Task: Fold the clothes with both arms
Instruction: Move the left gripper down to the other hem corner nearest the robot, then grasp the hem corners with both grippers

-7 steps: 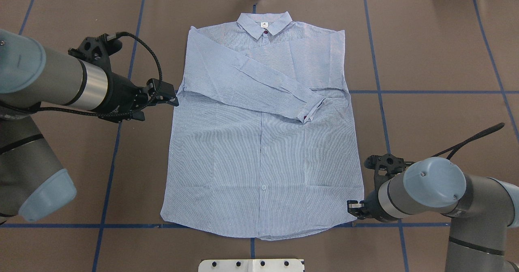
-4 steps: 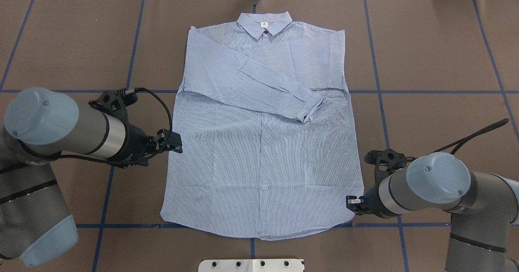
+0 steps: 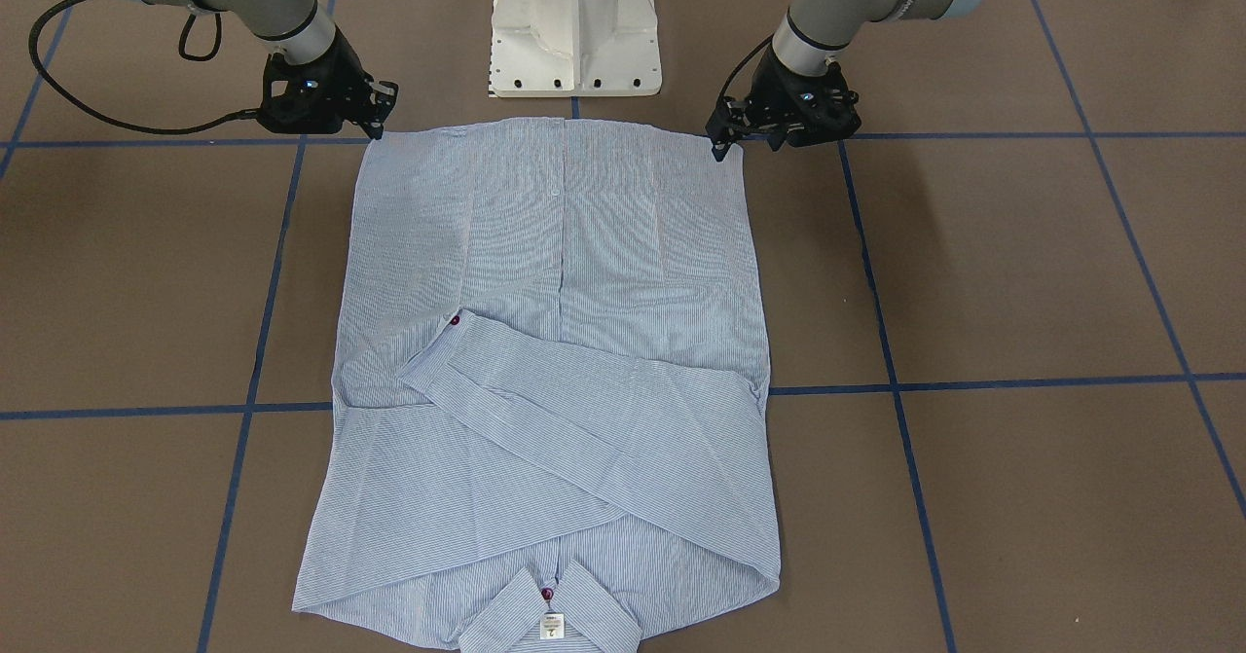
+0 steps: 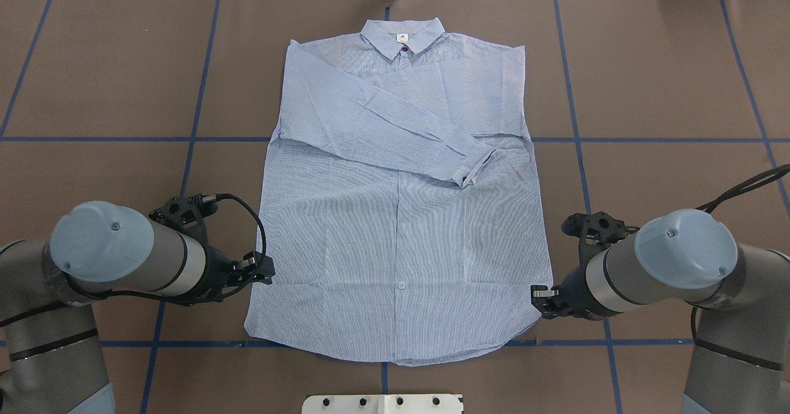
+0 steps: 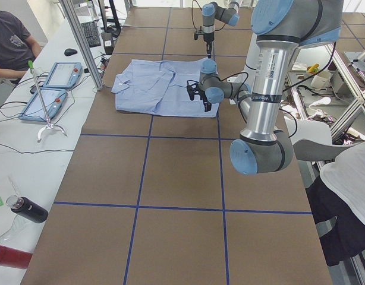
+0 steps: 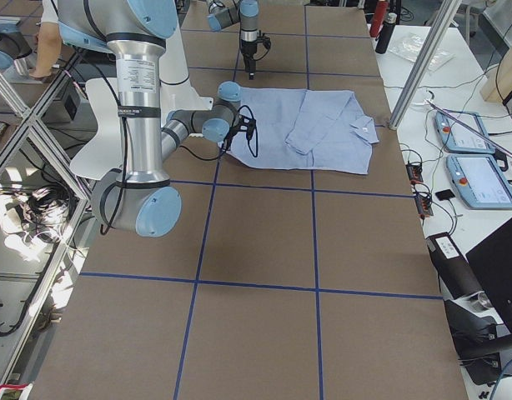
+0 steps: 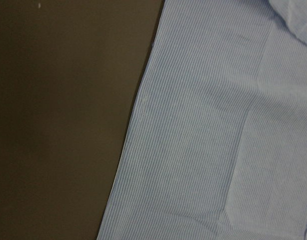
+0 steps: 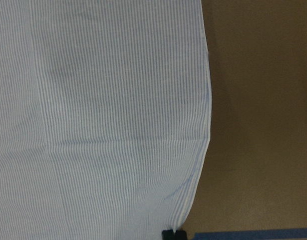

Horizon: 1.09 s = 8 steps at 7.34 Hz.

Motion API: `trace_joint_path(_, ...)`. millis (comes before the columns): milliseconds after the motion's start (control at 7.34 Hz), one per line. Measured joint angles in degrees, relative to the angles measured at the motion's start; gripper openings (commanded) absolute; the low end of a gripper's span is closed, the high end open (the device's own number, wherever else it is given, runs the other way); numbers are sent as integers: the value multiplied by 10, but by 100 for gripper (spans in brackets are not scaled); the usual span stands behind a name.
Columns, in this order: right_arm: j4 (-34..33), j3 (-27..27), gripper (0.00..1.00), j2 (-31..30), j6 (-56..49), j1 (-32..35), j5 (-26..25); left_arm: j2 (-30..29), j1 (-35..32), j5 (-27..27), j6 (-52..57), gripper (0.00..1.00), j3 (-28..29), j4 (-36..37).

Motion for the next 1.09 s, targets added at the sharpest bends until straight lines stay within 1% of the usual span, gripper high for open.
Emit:
trace_joint_path(136, 0, 1, 0, 2, 0, 4, 3, 1, 11, 6, -2, 82, 6, 9)
trace_joint_path(409, -2, 3, 0, 7, 0, 7, 4, -7, 35, 32, -11, 64, 40, 14)
trace_joint_path(545, -2, 3, 0, 7, 0, 7, 5, -12, 46, 38, -19, 59, 55, 14)
trace_joint_path(818, -2, 3, 0, 7, -1, 13, 11, -16, 55, 41, -26, 59, 61, 14)
trace_joint_path(1090, -3, 3, 0, 6, -4, 39, 38, -14, 55, 41, -28, 59, 44, 23)
